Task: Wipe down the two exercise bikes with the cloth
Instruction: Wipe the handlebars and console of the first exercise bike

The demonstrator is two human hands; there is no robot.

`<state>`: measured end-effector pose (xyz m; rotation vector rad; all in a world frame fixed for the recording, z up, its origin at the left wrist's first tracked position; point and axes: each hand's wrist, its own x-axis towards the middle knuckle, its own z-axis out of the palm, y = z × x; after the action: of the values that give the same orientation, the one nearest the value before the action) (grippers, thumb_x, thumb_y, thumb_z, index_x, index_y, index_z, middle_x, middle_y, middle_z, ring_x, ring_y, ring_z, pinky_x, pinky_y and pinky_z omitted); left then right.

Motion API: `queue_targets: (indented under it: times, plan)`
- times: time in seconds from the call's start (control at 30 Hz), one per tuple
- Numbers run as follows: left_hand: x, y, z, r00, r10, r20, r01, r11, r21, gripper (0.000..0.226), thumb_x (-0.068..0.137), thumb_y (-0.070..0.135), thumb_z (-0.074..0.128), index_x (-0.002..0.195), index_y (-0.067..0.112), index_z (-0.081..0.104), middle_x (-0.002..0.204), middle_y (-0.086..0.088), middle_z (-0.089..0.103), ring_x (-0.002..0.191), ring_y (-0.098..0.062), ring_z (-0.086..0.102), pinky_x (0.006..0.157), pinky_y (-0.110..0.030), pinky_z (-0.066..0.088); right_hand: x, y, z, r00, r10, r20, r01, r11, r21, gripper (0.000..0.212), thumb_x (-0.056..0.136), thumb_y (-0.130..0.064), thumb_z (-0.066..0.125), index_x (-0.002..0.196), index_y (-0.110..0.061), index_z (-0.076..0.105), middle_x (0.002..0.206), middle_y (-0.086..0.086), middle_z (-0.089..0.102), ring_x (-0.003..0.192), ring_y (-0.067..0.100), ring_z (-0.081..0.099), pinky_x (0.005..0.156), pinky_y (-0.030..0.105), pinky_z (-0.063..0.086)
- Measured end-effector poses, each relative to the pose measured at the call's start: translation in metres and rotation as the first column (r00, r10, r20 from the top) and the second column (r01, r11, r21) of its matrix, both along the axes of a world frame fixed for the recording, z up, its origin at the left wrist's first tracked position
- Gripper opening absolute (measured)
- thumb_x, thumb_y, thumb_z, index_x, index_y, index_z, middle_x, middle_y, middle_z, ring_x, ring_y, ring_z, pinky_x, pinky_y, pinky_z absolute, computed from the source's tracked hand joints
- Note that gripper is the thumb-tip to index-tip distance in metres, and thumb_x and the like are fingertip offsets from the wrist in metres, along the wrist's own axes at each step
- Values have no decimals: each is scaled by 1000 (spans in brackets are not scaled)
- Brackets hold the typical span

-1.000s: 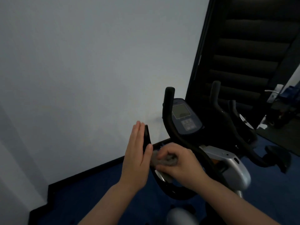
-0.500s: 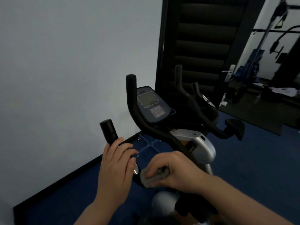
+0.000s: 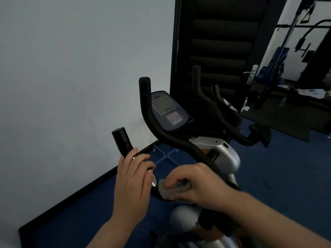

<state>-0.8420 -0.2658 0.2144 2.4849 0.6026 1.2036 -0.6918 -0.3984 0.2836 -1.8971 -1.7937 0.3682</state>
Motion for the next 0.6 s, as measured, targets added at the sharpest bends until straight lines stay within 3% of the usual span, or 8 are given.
queue_targets:
  times: [0.13, 0.23, 0.33, 0.43, 0.5, 0.6]
  plan:
    - [-1, 4, 0, 1000, -5, -9, 5, 1000, 28, 33, 101, 24, 30, 104, 19, 63, 121, 8, 55, 139, -15, 30, 105, -56, 35, 24, -13, 10, 995, -67, 77, 72, 996, -60, 20, 73, -27, 82, 92, -29, 76, 106, -19, 70, 101, -2, 62, 86, 24, 49]
    - [1, 3, -2, 1000, 4, 14, -4, 1000, 28, 32, 100, 22, 31, 102, 17, 63, 120, 7, 55, 139, -16, 31, 104, -56, 34, -3, -1, -5, 981, -194, -5, 194, 981, 30, 24, 72, -35, 81, 95, -32, 75, 100, -16, 72, 94, 0, 64, 85, 27, 50]
    - [2, 1, -4, 999, 14, 33, -14, 1000, 12, 32, 99, 21, 32, 101, 17, 63, 120, 5, 55, 138, -16, 32, 105, -56, 34, -19, 1, -13, 980, -171, -103, 176, 983, 48, 26, 72, -34, 82, 97, -31, 75, 101, -17, 71, 95, 0, 64, 86, 28, 51]
    - [1, 4, -3, 1000, -4, 27, 3, 1000, 30, 32, 100, 22, 32, 101, 17, 63, 119, 5, 56, 138, -17, 32, 105, -56, 33, 10, -10, -3, 983, -180, 46, 181, 983, -30, 24, 75, -37, 79, 98, -35, 74, 107, -21, 67, 103, -1, 57, 88, 29, 49]
    - [0, 4, -2, 1000, -13, 17, 13, 999, 41, 34, 100, 23, 31, 102, 17, 64, 120, 5, 56, 138, -17, 32, 105, -55, 33, 29, -17, 1, 939, -307, 158, 313, 950, -16, 23, 77, -40, 77, 100, -36, 73, 108, -22, 63, 107, 0, 50, 90, 23, 44]
    - [0, 2, -2, 1000, -5, 14, 5, 1000, 29, 34, 100, 24, 31, 103, 17, 64, 120, 5, 56, 139, -17, 32, 105, -57, 33, 27, -18, -4, 867, -475, 149, 472, 880, 55, 24, 79, -41, 75, 102, -34, 73, 106, -20, 62, 105, 2, 52, 87, 19, 43]
